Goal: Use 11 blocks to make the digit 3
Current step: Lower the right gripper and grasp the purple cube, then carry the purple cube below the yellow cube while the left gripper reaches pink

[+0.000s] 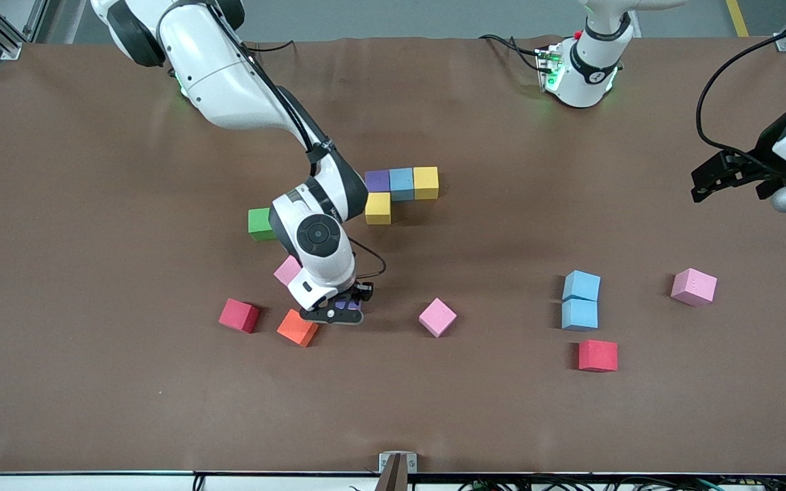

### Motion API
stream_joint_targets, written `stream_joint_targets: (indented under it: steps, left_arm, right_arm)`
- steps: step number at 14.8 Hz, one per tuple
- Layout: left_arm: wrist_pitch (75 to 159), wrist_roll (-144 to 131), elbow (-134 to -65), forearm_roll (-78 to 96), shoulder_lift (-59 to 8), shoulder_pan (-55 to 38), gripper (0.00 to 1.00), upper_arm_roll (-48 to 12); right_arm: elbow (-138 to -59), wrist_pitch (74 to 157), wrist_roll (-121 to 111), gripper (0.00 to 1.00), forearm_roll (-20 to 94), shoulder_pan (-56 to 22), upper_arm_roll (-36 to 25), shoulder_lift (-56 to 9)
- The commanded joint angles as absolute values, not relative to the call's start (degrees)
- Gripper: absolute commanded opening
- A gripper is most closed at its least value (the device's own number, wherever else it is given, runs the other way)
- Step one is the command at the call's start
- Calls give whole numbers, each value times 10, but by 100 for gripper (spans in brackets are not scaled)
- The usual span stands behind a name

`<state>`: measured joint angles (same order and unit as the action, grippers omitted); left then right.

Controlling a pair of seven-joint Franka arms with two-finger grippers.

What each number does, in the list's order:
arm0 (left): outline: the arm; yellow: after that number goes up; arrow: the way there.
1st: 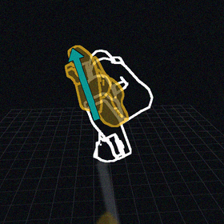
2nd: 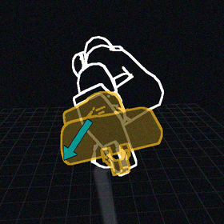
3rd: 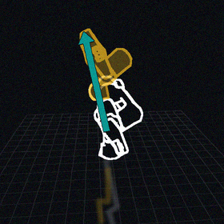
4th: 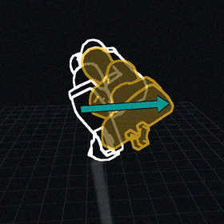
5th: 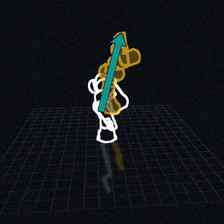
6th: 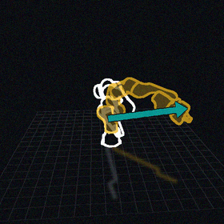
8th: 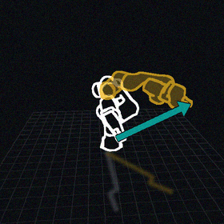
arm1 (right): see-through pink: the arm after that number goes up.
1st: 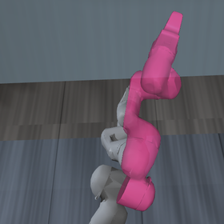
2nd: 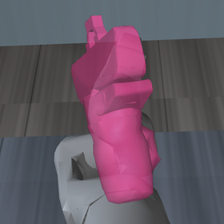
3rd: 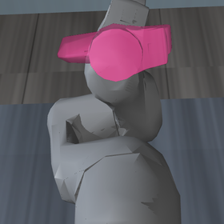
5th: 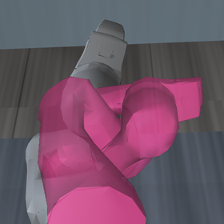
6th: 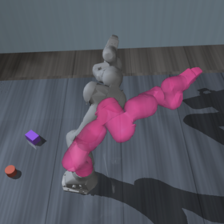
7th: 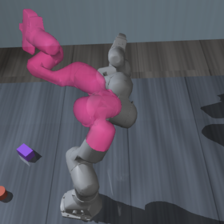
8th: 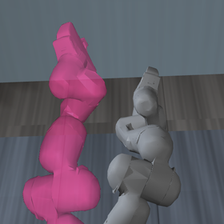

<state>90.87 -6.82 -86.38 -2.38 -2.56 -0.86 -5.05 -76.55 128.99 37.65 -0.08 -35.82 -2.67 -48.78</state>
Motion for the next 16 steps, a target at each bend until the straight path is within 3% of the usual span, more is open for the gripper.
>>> stream_joint_targets:
  steps: [1,9,13,16]
  left_arm:
    - [901,-72,-855,-27,-27,-10,100,-53]
    - [899,-72,-854,-27,-23,-8,100,-51]
    - [899,-71,-855,-27,-20,-8,100,-51]
    - [899,-71,-853,-27,-18,-8,100,-50]
  right_arm:
    - [-761,1286,361,24,8,-359,-8,-492]
    - [-866,1298,366,20,8,-374,19,-417]
    - [-966,1360,374,20,8,-380,19,-364]
    - [-986,1371,405,20,8,-396,19,-355]
